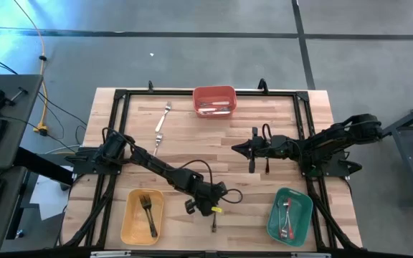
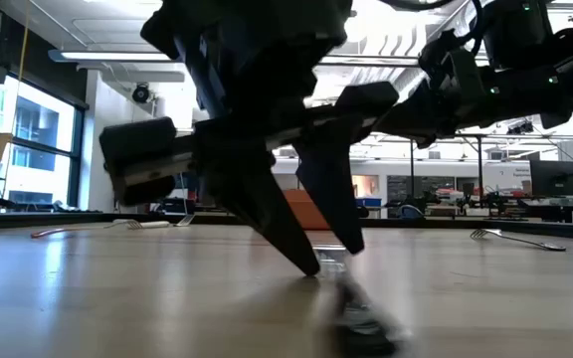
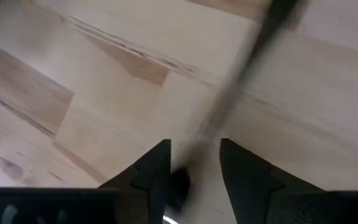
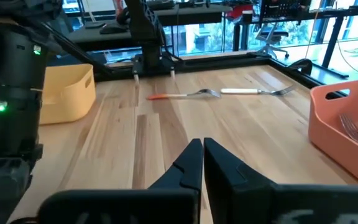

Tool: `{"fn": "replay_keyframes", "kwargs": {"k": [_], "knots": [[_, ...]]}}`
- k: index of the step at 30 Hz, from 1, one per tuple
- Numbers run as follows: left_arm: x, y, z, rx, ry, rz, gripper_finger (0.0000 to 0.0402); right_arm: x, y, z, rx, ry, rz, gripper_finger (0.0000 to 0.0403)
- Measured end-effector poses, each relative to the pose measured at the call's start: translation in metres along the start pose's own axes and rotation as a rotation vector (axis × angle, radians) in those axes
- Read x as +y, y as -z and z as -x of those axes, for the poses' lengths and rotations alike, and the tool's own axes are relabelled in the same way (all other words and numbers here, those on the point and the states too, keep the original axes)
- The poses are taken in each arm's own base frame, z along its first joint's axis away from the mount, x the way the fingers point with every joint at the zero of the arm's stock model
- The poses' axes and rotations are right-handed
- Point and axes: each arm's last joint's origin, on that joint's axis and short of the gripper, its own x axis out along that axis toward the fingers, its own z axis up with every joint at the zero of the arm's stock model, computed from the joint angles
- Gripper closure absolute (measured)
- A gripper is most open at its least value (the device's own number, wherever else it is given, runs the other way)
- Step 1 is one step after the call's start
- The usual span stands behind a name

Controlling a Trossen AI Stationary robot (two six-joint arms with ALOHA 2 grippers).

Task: Sort silverware by color (type)
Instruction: Put the bottom black fork into the yellow bin

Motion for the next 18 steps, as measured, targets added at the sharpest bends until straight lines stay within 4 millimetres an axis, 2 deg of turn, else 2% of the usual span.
{"fn": "replay_keyframes", "kwargs": {"k": [5, 9, 18], "knots": [[-0.001, 0.006, -0.002, 0.068, 0.009, -0.005, 0.0271, 0.0, -0.001, -0.003, 0.001, -0.001, 0.0, 0.0403], [-0.003, 0.011, -0.002, 0.115, 0.041, 0.055, 0.0281, 0.0, -0.001, -0.003, 0.003, -0.001, -0.001, 0.0403], [-0.014, 0.026, 0.006, 0.272, 0.168, 0.148, 0.038, 0.0, -0.001, -0.003, 0.004, -0.002, -0.011, 0.0403]]}}
